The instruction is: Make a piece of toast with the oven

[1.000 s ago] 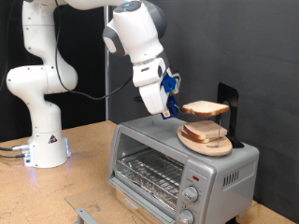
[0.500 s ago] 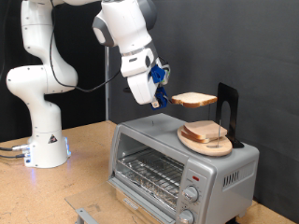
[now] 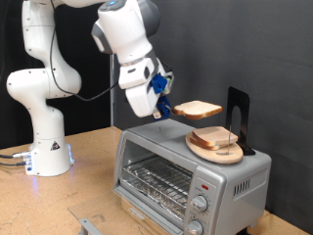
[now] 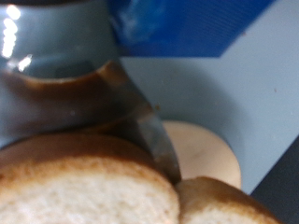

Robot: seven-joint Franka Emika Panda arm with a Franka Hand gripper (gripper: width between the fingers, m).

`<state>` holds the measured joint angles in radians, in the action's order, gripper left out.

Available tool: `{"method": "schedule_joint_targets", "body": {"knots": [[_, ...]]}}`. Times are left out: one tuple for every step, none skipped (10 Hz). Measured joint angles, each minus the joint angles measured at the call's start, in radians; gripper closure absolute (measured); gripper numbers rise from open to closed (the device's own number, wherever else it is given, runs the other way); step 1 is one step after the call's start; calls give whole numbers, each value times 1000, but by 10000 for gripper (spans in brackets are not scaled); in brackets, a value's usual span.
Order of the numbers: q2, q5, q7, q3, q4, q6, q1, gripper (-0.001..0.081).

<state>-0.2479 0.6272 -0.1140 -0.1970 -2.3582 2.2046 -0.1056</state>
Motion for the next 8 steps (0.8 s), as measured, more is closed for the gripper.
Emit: {"method": "schedule_joint_targets", "body": {"knots": [[-23,17,-36,23,-30,0,-2,403],[-50,22,-70,45,-59,0,-4,403],[-79,22,-99,65,-86,-4,-7,403],[-106,10,-124,82,-112,-16,-13,403],[-131,-3,-144,97,-136,-31,-22,403],[-153,-20,-158,111,-159,-51,-31,403],[-173,-38,-173,127,-182,-79,-42,403],[-188,-51,-185,143,-205,-98,-51,403]]}}
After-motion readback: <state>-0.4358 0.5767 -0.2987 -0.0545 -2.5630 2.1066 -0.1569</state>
